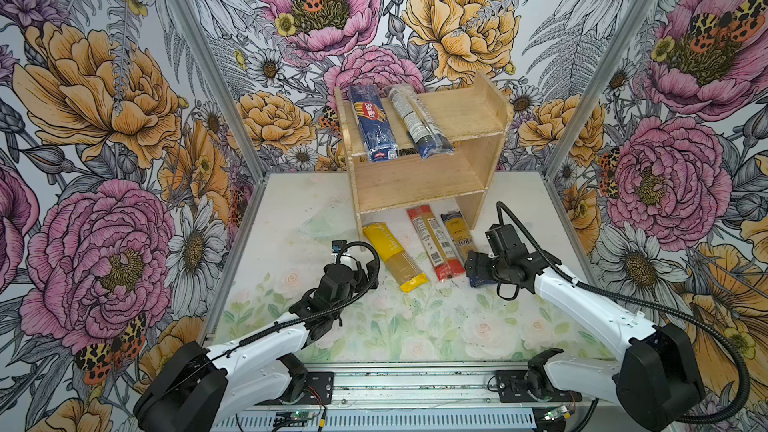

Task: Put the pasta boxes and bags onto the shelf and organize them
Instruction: 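Lower the right gripper over the blue-and-yellow spaghetti bag's blue end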

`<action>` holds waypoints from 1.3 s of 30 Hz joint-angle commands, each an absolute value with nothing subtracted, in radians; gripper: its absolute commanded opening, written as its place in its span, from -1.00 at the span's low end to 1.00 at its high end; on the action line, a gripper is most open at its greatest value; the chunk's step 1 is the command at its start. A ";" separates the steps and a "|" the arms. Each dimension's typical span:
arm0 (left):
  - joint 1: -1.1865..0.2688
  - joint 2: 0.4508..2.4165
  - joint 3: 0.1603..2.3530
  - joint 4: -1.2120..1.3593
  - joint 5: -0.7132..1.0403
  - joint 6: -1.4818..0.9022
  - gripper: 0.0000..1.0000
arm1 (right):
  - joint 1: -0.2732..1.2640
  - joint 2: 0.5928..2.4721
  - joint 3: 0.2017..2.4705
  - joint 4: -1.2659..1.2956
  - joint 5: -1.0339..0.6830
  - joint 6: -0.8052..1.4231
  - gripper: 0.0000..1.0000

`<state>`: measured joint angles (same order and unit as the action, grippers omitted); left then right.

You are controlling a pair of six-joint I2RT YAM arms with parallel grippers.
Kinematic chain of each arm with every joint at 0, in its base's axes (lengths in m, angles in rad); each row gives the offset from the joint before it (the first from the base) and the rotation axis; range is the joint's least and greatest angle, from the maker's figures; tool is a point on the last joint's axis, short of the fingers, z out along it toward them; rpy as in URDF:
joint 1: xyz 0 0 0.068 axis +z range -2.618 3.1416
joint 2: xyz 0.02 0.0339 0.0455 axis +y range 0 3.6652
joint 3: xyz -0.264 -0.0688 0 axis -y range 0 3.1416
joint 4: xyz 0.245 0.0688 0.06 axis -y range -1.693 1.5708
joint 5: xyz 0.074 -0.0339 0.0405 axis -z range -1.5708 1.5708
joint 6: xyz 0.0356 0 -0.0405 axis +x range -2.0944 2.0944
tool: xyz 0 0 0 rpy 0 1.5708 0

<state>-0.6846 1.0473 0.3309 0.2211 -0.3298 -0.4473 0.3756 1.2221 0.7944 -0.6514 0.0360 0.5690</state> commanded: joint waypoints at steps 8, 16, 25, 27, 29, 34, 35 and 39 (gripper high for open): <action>-0.692 1.080 0.354 0.230 -0.334 -0.463 0.98 | 0.329 1.294 0.757 -0.576 0.010 0.580 0.92; -0.694 1.081 0.354 0.230 -0.334 -0.465 0.98 | 0.310 1.332 0.732 -0.506 0.005 0.546 0.86; -0.696 1.081 0.359 0.230 -0.333 -0.463 0.97 | 0.309 1.383 0.717 -0.448 0.021 0.501 0.80; -0.698 1.082 0.361 0.230 -0.333 -0.465 0.97 | 0.308 1.393 0.711 -0.426 0.030 0.495 0.79; -0.699 1.082 0.363 0.228 -0.331 -0.464 0.98 | 0.308 1.404 0.710 -0.415 0.044 0.489 0.79; -0.701 1.083 0.367 0.229 -0.333 -0.463 0.98 | 0.306 1.419 0.712 -0.403 0.061 0.478 0.77; -0.702 1.084 0.367 0.229 -0.333 -0.463 0.98 | 0.307 1.421 0.710 -0.403 0.063 0.478 0.77; -0.706 1.082 0.369 0.229 -0.333 -0.465 0.98 | 0.306 1.437 0.701 -0.397 0.077 0.472 0.74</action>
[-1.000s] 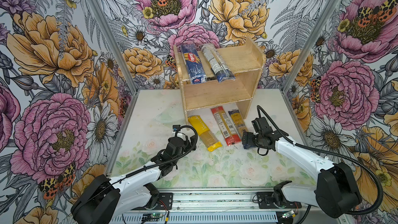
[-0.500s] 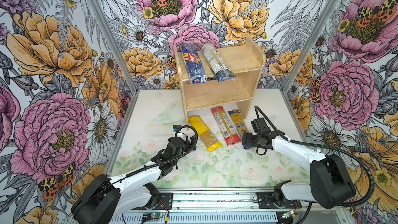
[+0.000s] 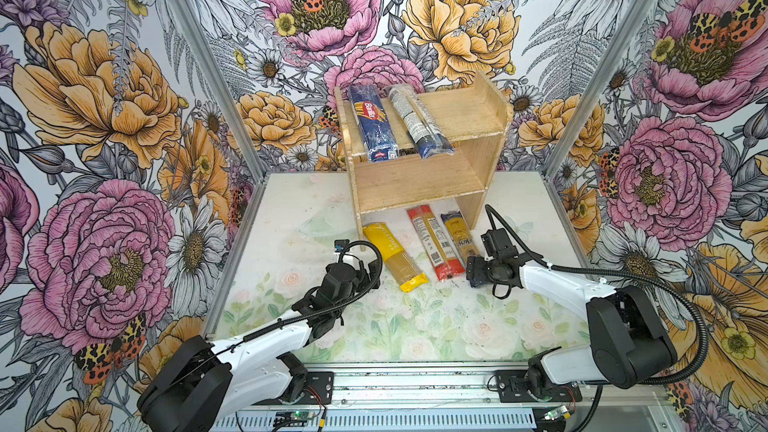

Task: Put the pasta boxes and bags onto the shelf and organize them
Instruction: 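Close the right gripper on the blue end of the blue-and-yellow bag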

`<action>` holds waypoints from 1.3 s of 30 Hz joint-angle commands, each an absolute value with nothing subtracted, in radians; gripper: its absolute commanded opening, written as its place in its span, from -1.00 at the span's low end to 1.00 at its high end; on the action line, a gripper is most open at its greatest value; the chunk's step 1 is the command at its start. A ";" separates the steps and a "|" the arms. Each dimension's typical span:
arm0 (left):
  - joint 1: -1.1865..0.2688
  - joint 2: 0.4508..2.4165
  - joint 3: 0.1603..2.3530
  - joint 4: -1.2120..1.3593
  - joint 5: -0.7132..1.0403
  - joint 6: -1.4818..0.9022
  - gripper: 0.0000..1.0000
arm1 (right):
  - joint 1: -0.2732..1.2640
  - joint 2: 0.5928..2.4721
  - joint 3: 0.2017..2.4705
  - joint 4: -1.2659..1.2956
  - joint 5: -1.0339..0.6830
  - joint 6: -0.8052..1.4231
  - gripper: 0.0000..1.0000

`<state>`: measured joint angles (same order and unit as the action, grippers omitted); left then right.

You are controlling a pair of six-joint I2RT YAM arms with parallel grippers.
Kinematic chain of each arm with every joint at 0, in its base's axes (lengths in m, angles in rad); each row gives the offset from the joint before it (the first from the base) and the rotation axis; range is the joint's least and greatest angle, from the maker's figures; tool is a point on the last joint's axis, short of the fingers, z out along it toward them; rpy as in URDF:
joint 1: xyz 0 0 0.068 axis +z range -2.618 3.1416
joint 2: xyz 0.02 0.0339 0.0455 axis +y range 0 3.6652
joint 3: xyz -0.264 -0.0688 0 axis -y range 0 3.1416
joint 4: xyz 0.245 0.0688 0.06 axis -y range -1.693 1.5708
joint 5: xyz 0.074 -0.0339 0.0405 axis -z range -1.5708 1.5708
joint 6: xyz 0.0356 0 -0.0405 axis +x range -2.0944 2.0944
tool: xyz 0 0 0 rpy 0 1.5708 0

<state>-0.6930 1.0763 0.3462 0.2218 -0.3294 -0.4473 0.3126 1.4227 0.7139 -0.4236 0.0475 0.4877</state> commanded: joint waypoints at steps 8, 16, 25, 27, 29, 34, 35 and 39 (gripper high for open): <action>-0.708 1.087 0.379 0.228 -0.332 -0.462 0.98 | 0.307 1.466 0.677 -0.370 0.057 0.482 0.66; -0.709 1.105 0.394 0.229 -0.321 -0.456 0.97 | 0.315 1.455 0.665 -0.371 0.032 0.498 0.49; -0.711 1.106 0.398 0.229 -0.318 -0.454 0.98 | 0.353 1.448 0.663 -0.376 0.022 0.541 0.51; -0.712 1.106 0.398 0.229 -0.318 -0.454 0.97 | 0.366 1.455 0.670 -0.380 0.030 0.547 0.52; -0.712 1.104 0.396 0.229 -0.318 -0.454 0.98 | 0.379 1.462 0.677 -0.386 0.044 0.554 0.53; -0.712 1.095 0.391 0.226 -0.321 -0.454 0.98 | 0.395 1.488 0.696 -0.399 0.035 0.573 0.53; -0.711 1.093 0.390 0.225 -0.321 -0.454 0.98 | 0.397 1.495 0.699 -0.400 0.030 0.580 0.53; -0.711 1.082 0.382 0.224 -0.325 -0.456 0.97 | 0.427 1.539 0.721 -0.407 0.040 0.589 0.53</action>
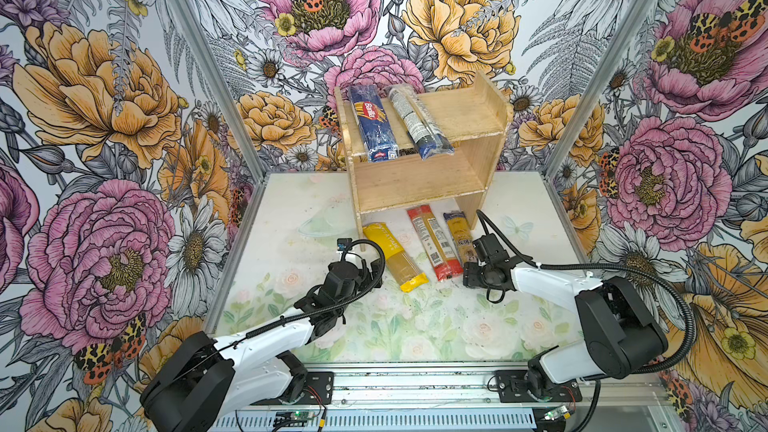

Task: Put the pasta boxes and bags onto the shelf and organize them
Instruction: 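Close the right gripper on the blue end of the blue-and-yellow bag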

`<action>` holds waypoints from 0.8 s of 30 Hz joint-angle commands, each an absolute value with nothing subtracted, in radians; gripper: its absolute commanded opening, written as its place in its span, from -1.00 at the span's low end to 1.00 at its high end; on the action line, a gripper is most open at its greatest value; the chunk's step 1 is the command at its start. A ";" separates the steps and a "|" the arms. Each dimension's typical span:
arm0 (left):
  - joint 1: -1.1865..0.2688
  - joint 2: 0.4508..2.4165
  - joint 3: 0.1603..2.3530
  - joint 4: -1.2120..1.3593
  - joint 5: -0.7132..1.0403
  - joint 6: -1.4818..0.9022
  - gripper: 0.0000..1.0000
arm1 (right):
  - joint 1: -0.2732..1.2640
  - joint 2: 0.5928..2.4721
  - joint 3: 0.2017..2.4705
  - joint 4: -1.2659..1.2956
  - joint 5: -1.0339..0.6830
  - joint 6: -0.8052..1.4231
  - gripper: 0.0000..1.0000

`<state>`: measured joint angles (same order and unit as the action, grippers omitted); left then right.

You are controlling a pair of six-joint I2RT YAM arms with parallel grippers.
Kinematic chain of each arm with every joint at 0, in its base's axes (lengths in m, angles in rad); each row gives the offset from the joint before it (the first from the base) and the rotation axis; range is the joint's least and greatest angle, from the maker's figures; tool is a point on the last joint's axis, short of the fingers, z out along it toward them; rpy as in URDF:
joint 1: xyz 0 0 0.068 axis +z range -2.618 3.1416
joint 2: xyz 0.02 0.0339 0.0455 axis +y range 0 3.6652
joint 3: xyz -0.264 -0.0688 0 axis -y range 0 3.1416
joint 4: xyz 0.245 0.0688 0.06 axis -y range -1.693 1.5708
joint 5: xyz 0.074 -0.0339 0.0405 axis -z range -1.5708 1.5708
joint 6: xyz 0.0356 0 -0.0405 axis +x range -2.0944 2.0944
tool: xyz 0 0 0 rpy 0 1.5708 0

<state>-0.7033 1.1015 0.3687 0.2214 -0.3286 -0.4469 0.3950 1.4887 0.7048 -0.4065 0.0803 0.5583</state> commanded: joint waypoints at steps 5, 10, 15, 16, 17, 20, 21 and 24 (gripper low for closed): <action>-0.712 1.065 0.372 0.216 -0.335 -0.454 0.98 | 0.457 1.575 0.744 -0.408 0.022 0.605 0.43; -0.712 1.049 0.364 0.212 -0.342 -0.454 0.98 | 0.478 1.597 0.760 -0.408 0.018 0.598 0.41; -0.712 1.044 0.359 0.209 -0.345 -0.454 0.97 | 0.489 1.609 0.761 -0.409 0.017 0.592 0.44; -0.711 1.045 0.359 0.208 -0.344 -0.454 0.98 | 0.492 1.610 0.761 -0.411 0.017 0.591 0.44; -0.712 1.046 0.360 0.209 -0.344 -0.454 0.97 | 0.492 1.610 0.760 -0.411 0.018 0.591 0.44; -0.712 1.046 0.357 0.208 -0.344 -0.454 0.98 | 0.497 1.608 0.756 -0.417 0.041 0.596 0.44; -0.712 1.045 0.359 0.209 -0.343 -0.454 0.97 | 0.497 1.606 0.753 -0.419 0.049 0.600 0.44; -0.712 1.043 0.358 0.209 -0.344 -0.454 0.98 | 0.499 1.597 0.741 -0.420 0.077 0.612 0.44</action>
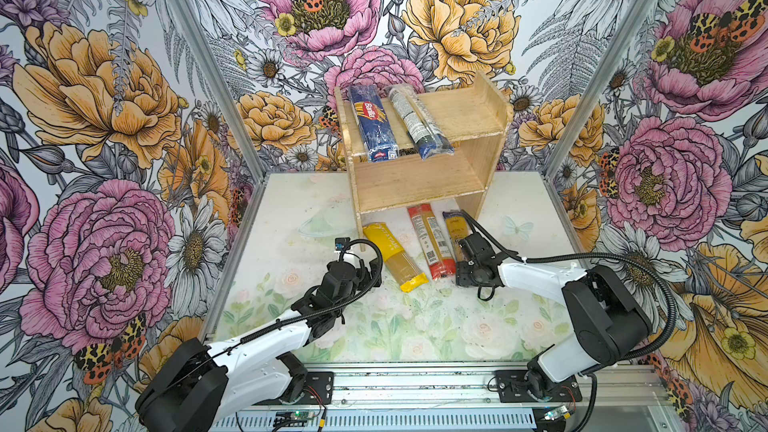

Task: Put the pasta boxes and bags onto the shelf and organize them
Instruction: 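Close the right gripper on the blue end of the blue-and-yellow bag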

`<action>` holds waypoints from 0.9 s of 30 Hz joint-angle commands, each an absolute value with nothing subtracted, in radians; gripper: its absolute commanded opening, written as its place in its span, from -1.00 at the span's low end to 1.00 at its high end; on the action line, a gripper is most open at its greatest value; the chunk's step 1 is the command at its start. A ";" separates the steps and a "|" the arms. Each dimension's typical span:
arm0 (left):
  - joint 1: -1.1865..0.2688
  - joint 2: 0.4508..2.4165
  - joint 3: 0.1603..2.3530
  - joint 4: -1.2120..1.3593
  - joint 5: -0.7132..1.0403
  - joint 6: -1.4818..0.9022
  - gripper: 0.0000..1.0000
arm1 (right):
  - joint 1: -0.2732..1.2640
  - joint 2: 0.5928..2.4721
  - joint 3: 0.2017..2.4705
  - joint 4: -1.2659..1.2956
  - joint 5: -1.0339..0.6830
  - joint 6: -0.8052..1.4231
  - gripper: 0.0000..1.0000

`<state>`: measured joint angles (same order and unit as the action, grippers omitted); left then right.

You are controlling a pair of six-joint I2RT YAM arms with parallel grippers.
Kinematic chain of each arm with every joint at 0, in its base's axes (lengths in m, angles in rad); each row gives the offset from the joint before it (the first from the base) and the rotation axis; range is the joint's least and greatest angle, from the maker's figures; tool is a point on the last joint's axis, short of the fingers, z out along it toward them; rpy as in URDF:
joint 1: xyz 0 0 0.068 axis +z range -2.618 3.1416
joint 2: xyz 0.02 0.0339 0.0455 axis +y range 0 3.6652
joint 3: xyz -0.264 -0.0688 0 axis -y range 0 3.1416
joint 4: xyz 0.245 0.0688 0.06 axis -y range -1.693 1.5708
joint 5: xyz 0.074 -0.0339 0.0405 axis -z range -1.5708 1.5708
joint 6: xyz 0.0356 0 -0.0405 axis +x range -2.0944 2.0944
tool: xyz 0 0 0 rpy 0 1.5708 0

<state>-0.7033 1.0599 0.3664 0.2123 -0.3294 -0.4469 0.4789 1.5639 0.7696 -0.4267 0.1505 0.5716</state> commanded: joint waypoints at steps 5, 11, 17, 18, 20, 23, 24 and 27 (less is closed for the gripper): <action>-0.712 1.045 0.358 0.210 -0.342 -0.455 0.98 | 0.502 1.603 0.733 -0.427 0.084 0.610 0.43; -0.712 1.043 0.356 0.211 -0.340 -0.459 0.98 | 0.514 1.637 0.739 -0.437 0.092 0.612 0.43; -0.712 1.037 0.352 0.208 -0.339 -0.458 0.98 | 0.535 1.689 0.753 -0.452 0.116 0.625 0.42; -0.712 1.036 0.353 0.209 -0.339 -0.459 0.98 | 0.539 1.693 0.752 -0.453 0.121 0.628 0.40; -0.712 1.034 0.350 0.209 -0.340 -0.459 0.98 | 0.544 1.700 0.756 -0.457 0.123 0.637 0.36; -0.712 1.031 0.349 0.209 -0.342 -0.459 0.98 | 0.548 1.706 0.759 -0.462 0.124 0.640 0.25; -0.712 1.031 0.348 0.209 -0.342 -0.459 0.98 | 0.549 1.708 0.761 -0.462 0.124 0.641 0.21; -0.712 1.026 0.348 0.208 -0.341 -0.460 0.97 | 0.549 1.710 0.762 -0.467 0.127 0.641 0.04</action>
